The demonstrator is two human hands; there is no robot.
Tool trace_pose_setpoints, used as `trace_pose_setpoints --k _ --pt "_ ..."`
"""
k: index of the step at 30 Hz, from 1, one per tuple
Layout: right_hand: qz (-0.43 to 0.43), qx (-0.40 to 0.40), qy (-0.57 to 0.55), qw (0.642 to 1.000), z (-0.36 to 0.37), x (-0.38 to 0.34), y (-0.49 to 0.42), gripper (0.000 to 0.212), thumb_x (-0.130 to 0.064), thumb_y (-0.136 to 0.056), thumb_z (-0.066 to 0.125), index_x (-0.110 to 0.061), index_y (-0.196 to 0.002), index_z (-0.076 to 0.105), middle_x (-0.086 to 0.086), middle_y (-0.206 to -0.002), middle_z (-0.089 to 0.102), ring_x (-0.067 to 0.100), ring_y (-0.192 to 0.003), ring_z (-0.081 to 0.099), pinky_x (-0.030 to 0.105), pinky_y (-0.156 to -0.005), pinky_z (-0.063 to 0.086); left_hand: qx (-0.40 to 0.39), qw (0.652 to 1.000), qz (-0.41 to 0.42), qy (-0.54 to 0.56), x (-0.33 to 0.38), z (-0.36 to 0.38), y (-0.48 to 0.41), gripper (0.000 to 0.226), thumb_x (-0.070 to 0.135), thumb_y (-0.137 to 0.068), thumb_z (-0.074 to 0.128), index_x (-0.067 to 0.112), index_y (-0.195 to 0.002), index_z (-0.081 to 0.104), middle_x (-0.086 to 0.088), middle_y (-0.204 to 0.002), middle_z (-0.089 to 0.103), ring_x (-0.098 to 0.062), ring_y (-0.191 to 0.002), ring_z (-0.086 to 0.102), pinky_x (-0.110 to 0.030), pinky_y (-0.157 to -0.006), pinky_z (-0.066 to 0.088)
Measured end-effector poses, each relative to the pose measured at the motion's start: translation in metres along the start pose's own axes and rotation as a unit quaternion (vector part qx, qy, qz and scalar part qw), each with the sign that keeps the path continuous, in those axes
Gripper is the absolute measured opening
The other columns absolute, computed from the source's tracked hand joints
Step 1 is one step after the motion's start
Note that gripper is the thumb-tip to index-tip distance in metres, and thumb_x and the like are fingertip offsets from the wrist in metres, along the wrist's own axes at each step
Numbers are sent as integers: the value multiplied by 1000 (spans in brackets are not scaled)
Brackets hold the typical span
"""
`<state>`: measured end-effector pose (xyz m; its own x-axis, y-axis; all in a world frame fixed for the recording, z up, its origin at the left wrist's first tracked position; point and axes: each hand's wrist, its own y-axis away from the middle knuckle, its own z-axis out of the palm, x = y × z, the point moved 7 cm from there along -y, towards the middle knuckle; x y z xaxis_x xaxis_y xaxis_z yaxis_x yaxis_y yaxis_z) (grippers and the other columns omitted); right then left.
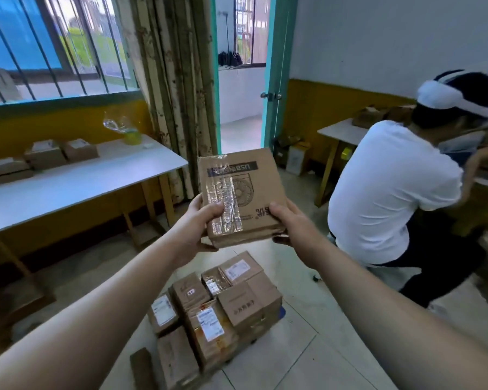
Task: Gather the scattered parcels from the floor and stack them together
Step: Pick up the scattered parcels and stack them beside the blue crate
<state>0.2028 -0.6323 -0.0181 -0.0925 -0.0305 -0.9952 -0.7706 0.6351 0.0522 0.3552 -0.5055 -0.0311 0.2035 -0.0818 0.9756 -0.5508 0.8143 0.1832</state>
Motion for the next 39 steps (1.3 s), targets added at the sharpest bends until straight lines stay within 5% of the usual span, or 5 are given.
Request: trace_pose_setpoints --k 10,20,28,35,39 --pt "82 -80 -19 993 -36 40 -65 53 -59 -78 56 -45 -128 42 -10 -107 69 15 -96 64 41 -75 49 -9 997 -66 -37 -15 11 -71 23 42 -91 53 41 -114 51 -4 -106 71 -29 -96 67 -54 -84 53" --pt "110 -61 -1 992 -28 77 -193 9 -51 -92 50 -56 -99 53 -18 -89 71 7 -81 68 40 -74 53 10 996 -82 -42 -35 -24 -187 27 43 -94 48 38 -120 51 -7 -108 70 -26 -90 66 -42 -73 49" --pt "116 -79 -58 988 6 91 -291 55 -37 -88 66 -36 -134 36 -3 -122 59 11 -79 71 31 -55 56 26 989 -139 -50 -45 -76 -206 39 46 -73 65 46 -111 57 -4 -107 72 -25 -90 69 -45 -80 54" --pt "129 -60 23 990 35 129 -362 65 -50 -80 68 -23 -132 40 5 -119 57 20 -96 64 38 -75 58 175 965 -194 13 -84 -95 -237 24 38 -98 44 40 -122 47 -2 -95 74 -19 -77 72 -33 -60 55" --pt "178 -207 38 961 49 176 -385 67 -32 -77 71 -40 -132 33 -5 -114 56 17 -94 63 33 -63 58 293 936 -197 3 -118 -103 -272 41 34 -98 45 39 -137 34 -4 -107 67 -23 -87 71 -37 -64 58"
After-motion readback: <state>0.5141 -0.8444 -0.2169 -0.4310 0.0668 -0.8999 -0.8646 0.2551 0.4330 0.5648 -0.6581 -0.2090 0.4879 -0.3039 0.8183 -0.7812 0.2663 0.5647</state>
